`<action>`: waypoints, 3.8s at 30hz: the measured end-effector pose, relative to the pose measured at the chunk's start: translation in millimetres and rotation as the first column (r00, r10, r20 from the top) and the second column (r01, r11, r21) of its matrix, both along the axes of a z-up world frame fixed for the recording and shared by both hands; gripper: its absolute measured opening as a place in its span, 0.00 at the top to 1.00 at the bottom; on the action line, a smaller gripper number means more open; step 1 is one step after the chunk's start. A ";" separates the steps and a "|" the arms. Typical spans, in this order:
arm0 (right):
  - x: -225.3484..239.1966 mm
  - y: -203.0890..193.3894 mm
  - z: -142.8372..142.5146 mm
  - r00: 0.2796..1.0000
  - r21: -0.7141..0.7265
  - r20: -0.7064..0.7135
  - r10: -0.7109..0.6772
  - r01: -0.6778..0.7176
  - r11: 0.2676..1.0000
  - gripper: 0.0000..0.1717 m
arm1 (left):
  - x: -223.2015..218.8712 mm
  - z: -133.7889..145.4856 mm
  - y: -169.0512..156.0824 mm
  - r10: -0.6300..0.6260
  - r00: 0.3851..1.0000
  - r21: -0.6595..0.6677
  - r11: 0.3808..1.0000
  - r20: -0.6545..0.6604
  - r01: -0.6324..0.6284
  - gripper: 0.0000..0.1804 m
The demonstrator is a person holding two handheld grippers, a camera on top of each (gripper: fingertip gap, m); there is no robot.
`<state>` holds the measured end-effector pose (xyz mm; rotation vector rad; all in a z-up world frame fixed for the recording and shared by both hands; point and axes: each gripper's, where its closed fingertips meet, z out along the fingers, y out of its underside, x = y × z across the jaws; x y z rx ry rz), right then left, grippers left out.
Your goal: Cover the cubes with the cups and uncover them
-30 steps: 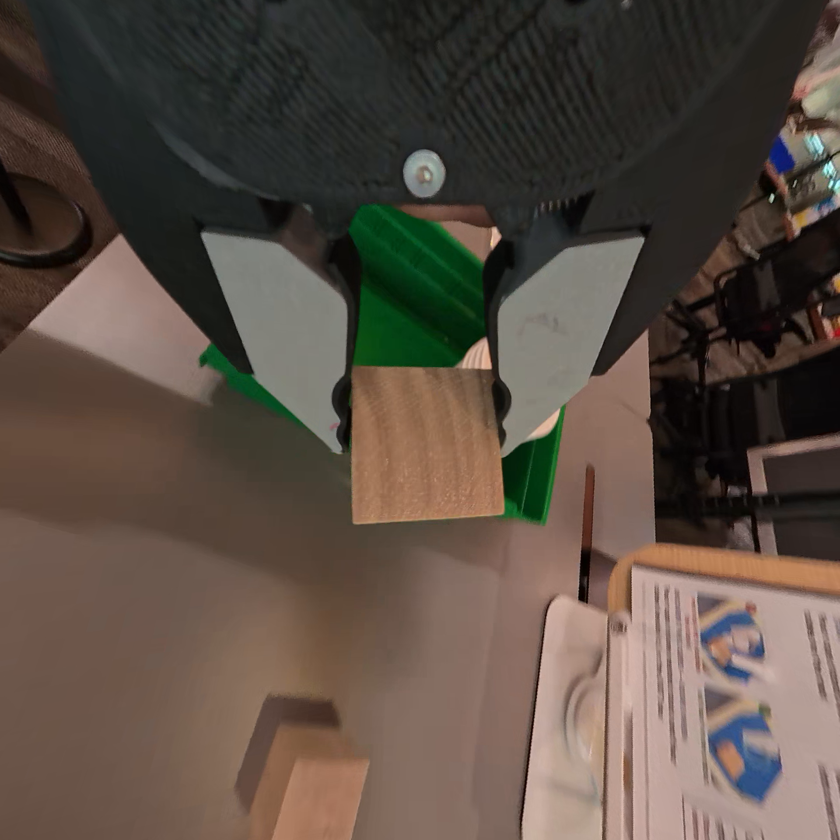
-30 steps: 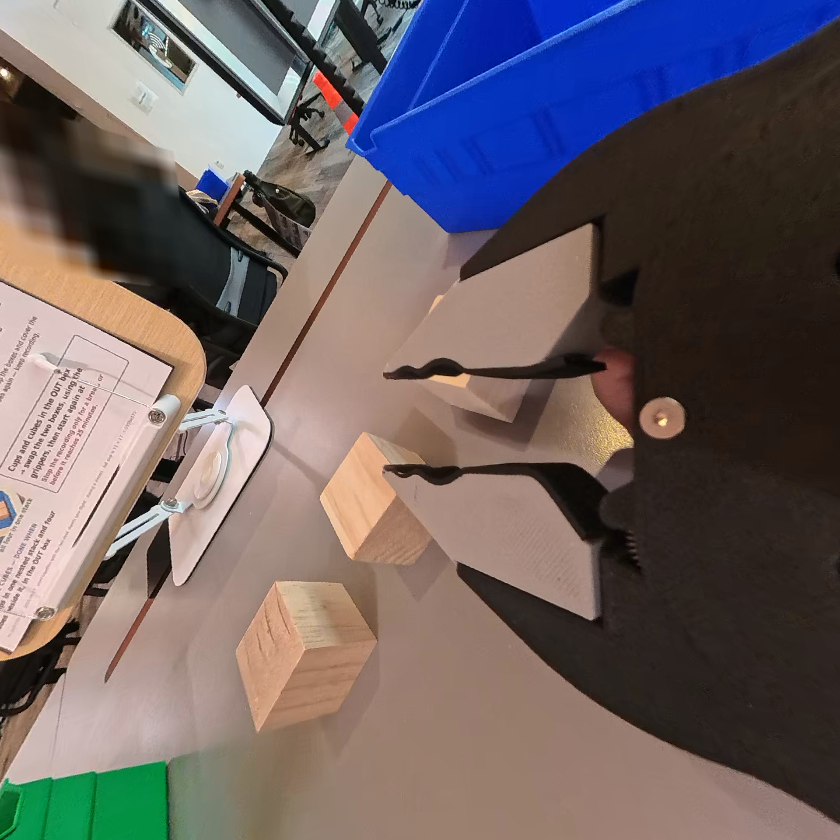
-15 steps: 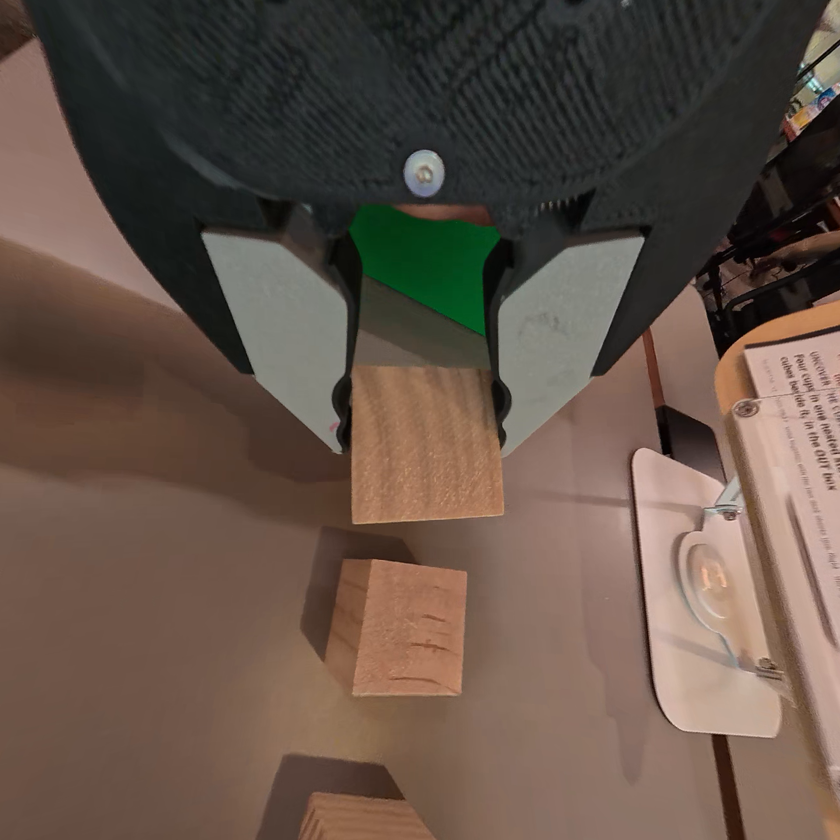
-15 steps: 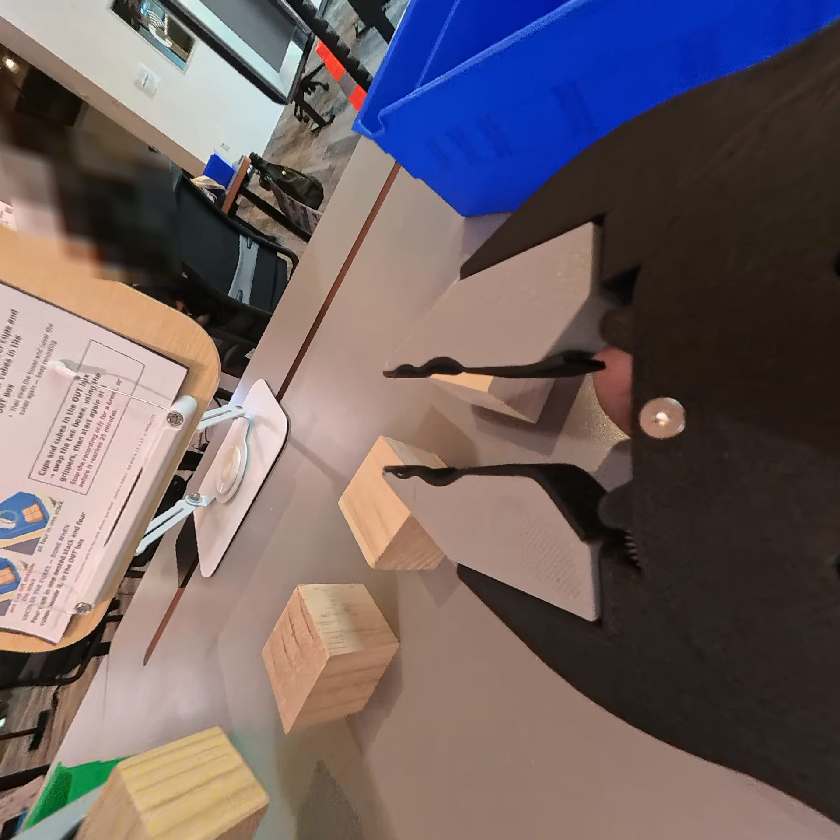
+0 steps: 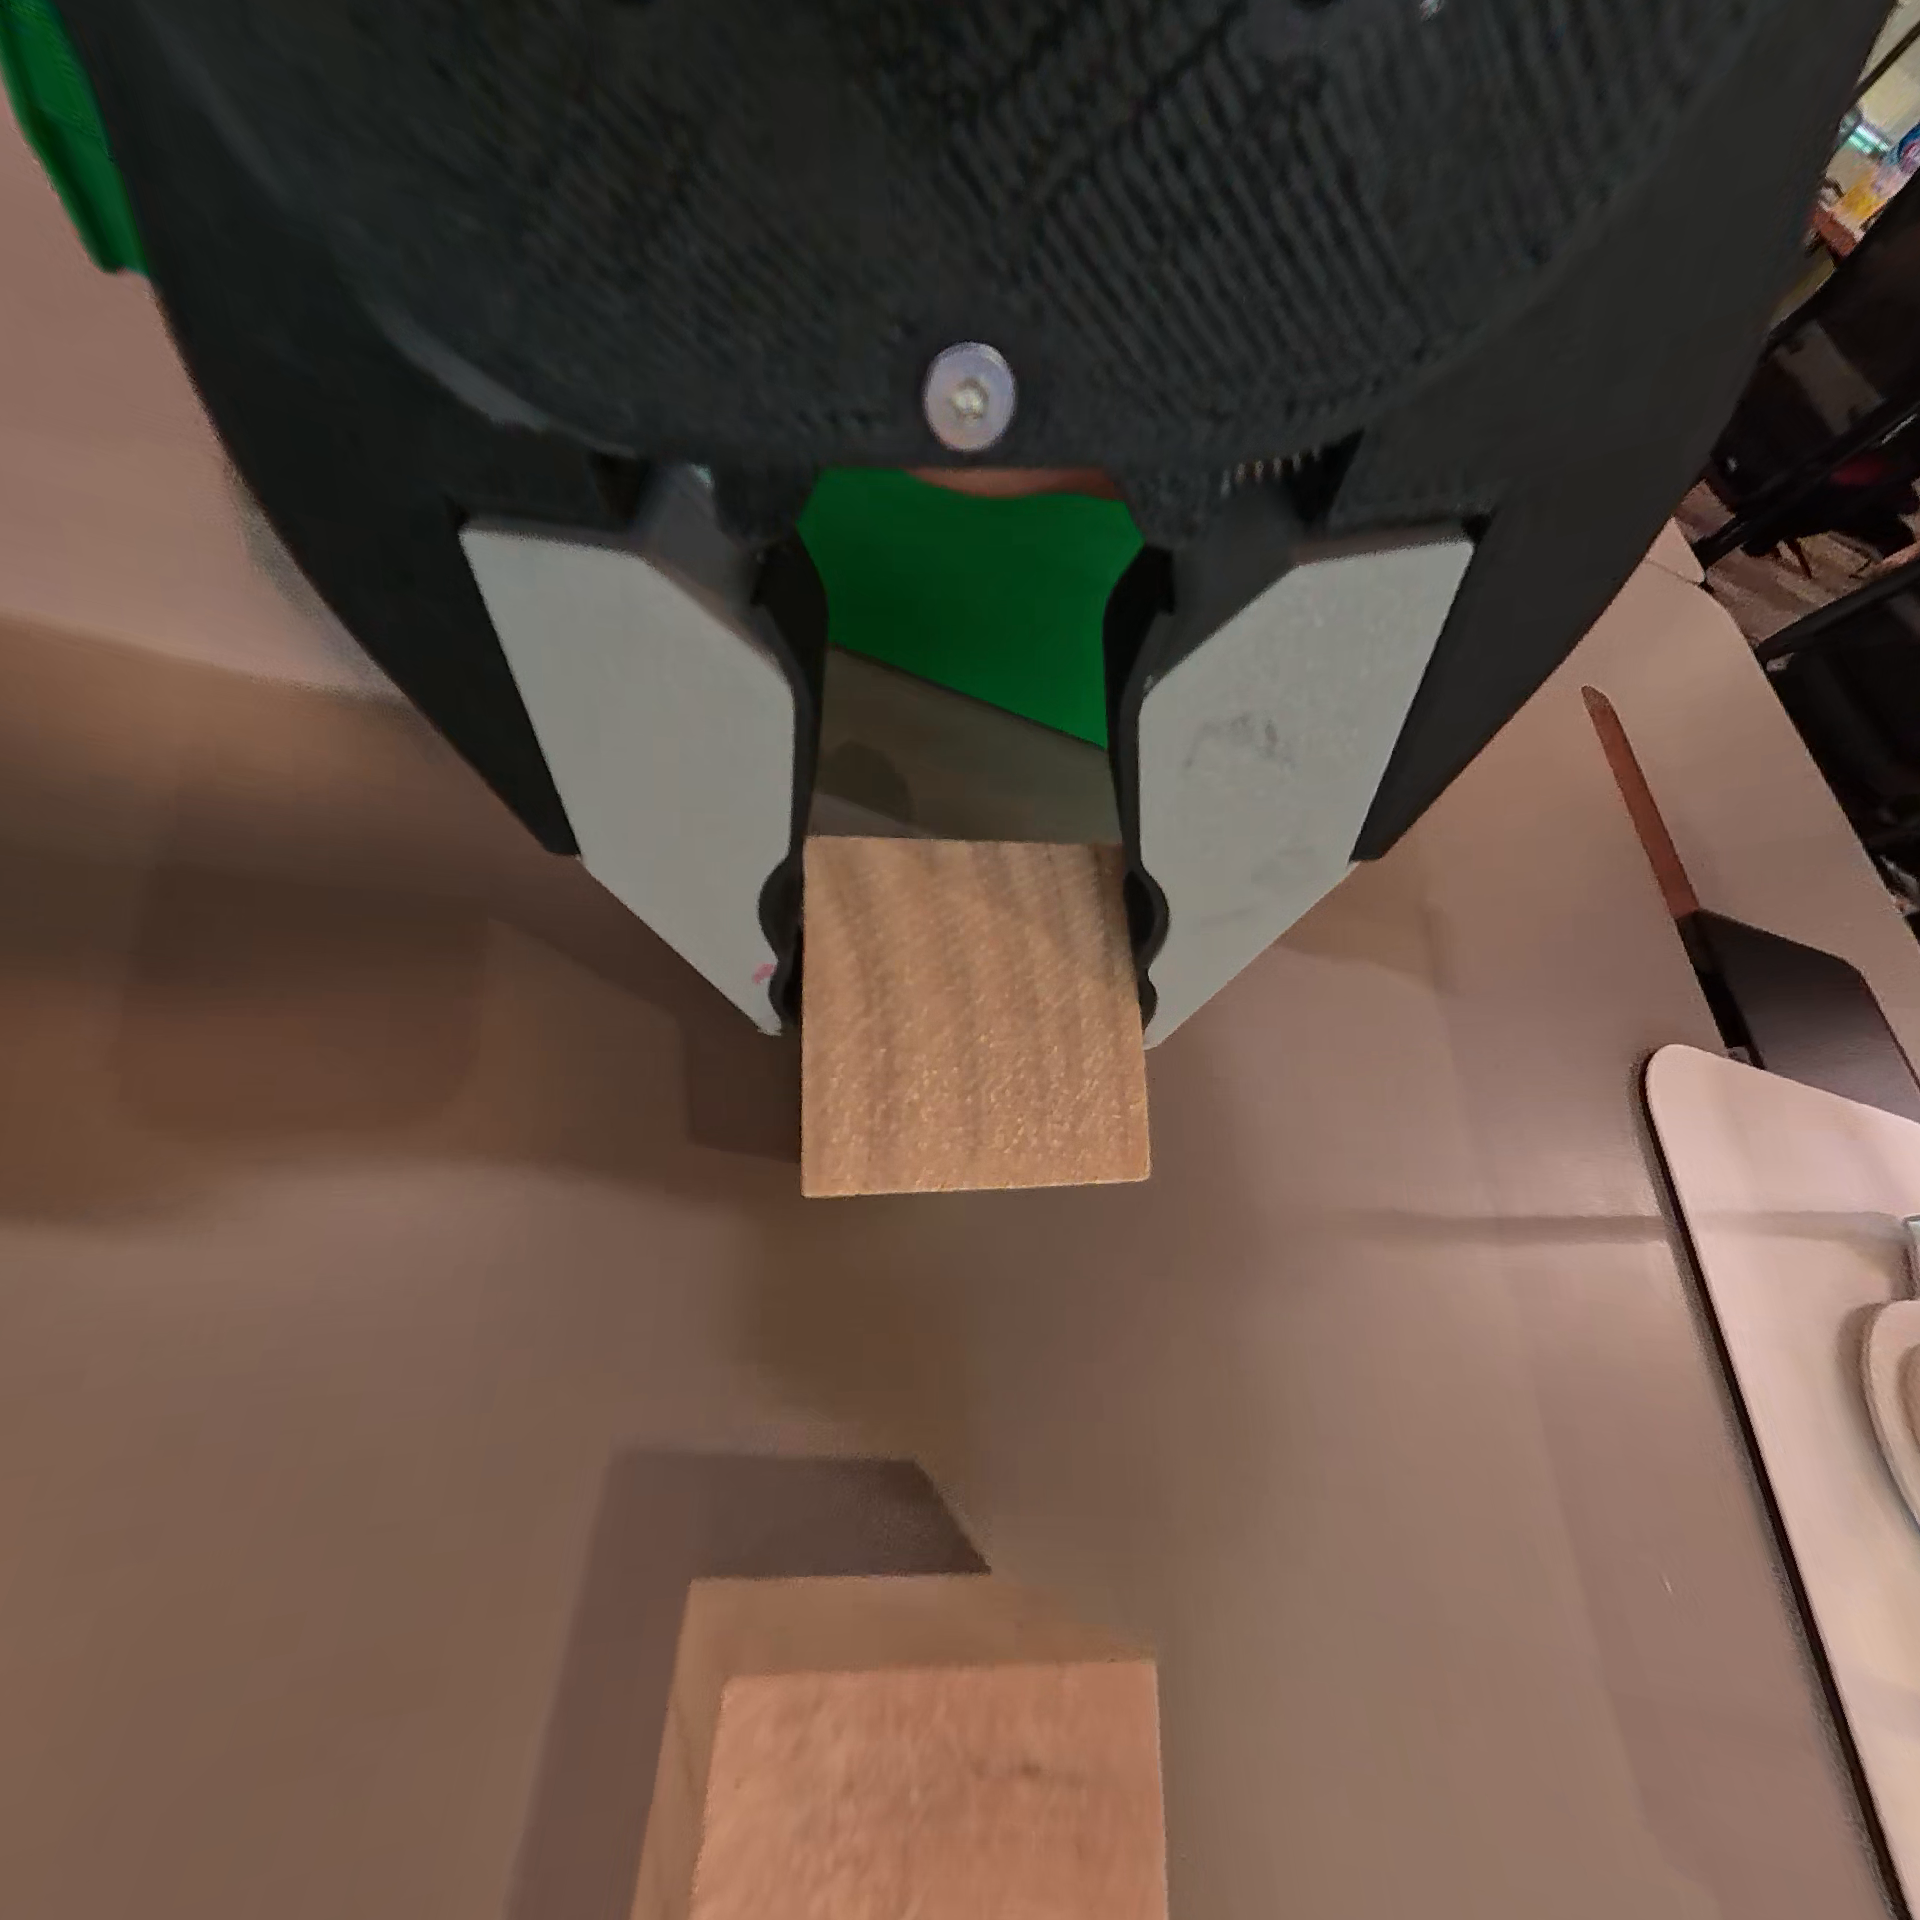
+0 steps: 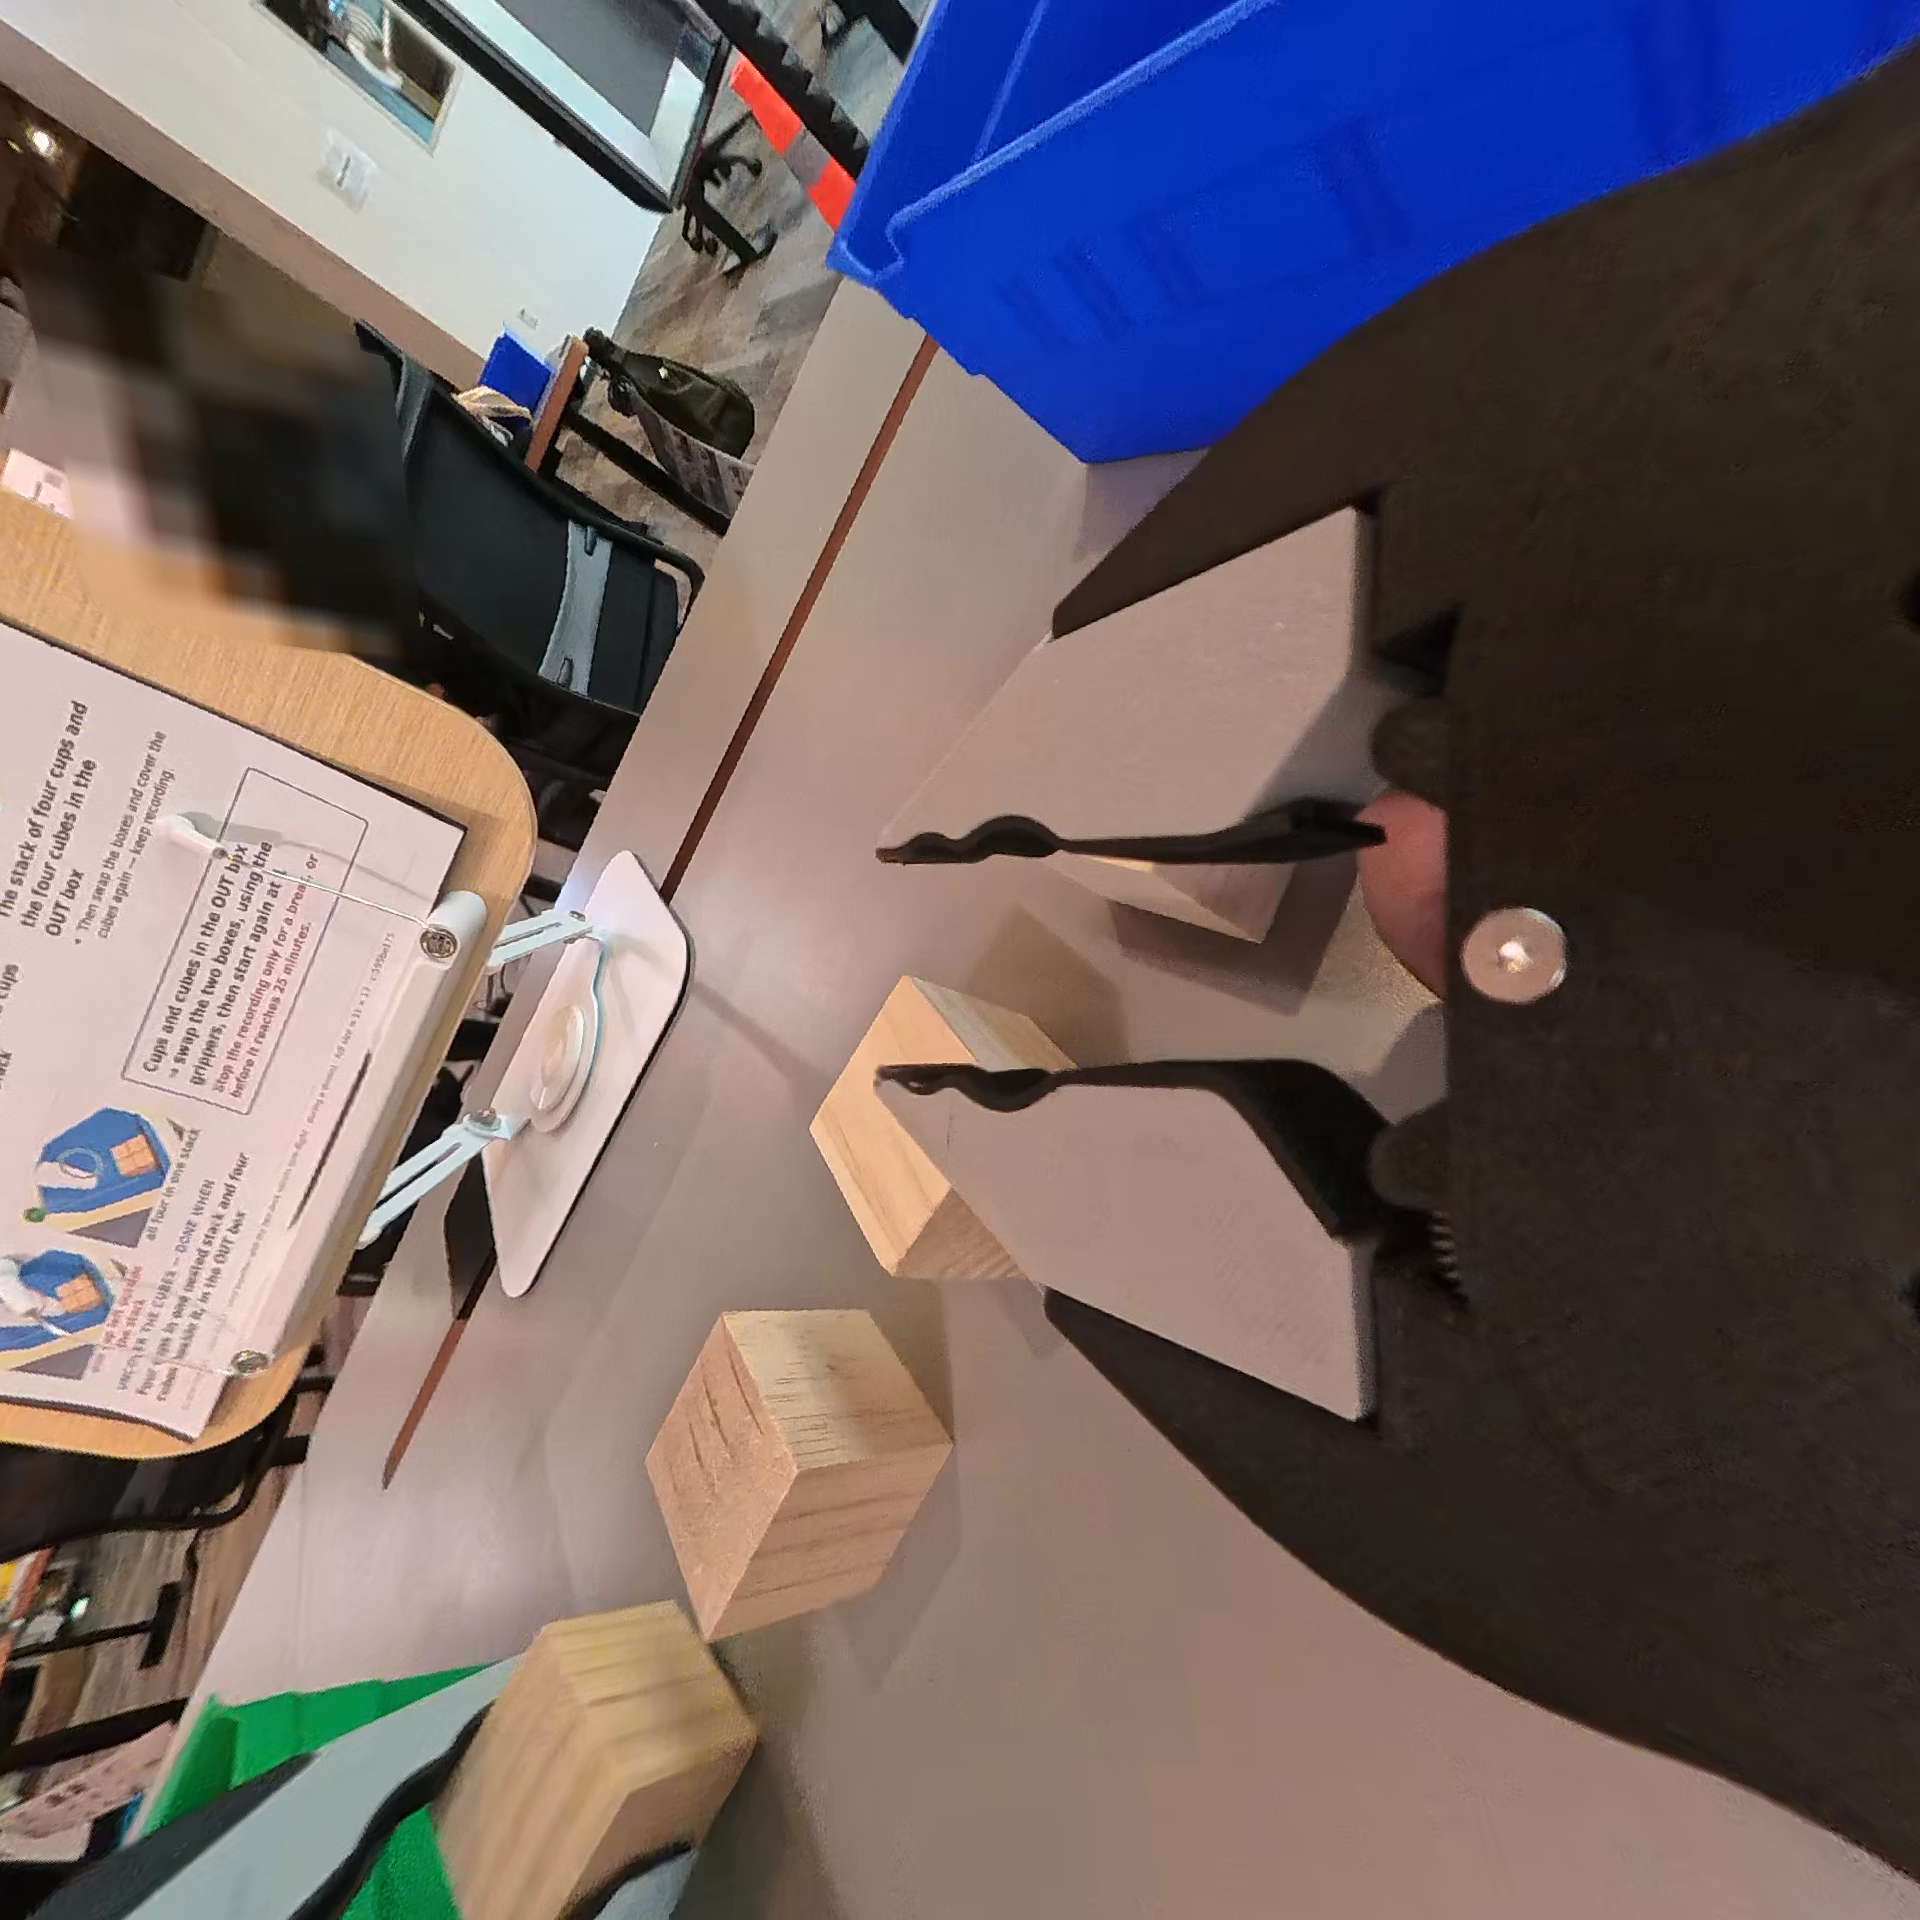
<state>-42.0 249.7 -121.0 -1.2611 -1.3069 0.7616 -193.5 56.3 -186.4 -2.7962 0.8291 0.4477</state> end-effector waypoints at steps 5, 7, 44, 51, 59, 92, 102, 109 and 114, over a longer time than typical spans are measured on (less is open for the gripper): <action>4.0 2.0 10.7 0.996 -0.197 -0.080 0.037 -0.052 0.979 0.79 | -14.8 -8.7 -6.0 0.009 1.000 -0.034 0.999 -0.024 -0.010 0.66; 9.0 9.3 19.7 0.989 -0.273 -0.142 0.029 -0.068 0.960 0.79 | -21.0 -11.3 -7.7 0.026 0.998 -0.056 0.998 -0.066 -0.030 0.64; 15.0 17.2 12.2 0.994 -0.143 -0.085 -0.065 0.052 0.988 0.82 | -95.6 125.4 -148.0 0.542 0.836 0.470 0.762 -0.087 -0.445 0.81; 13.1 16.1 14.9 0.994 -0.151 -0.094 -0.052 0.037 0.988 0.83 | -107.2 113.1 -141.1 0.552 0.825 0.444 0.773 -0.122 -0.452 0.89; 12.8 13.4 18.9 0.994 -0.147 -0.106 -0.041 0.025 0.989 0.83 | -103.5 106.7 -143.6 0.552 0.830 0.420 0.774 -0.082 -0.474 0.94; 12.0 10.3 18.2 0.995 -0.141 -0.098 -0.028 0.014 0.990 0.83 | -105.6 136.6 -144.5 0.576 0.804 0.489 0.749 -0.149 -0.446 0.99; 10.7 4.0 20.2 0.994 -0.142 -0.105 0.004 -0.019 0.990 0.81 | -87.5 240.4 -116.0 0.625 0.730 0.767 0.602 -0.277 -0.223 0.99; 8.4 -68.6 26.5 0.911 -0.274 -0.156 0.382 -0.411 0.869 0.76 | 37.6 296.6 -40.8 0.420 0.885 0.906 0.423 -0.201 0.004 0.99; 45.0 -159.9 39.6 0.555 -0.499 -0.297 0.777 -0.784 0.369 0.65 | 141.4 293.0 8.6 0.171 0.985 0.985 0.173 -0.040 0.010 0.99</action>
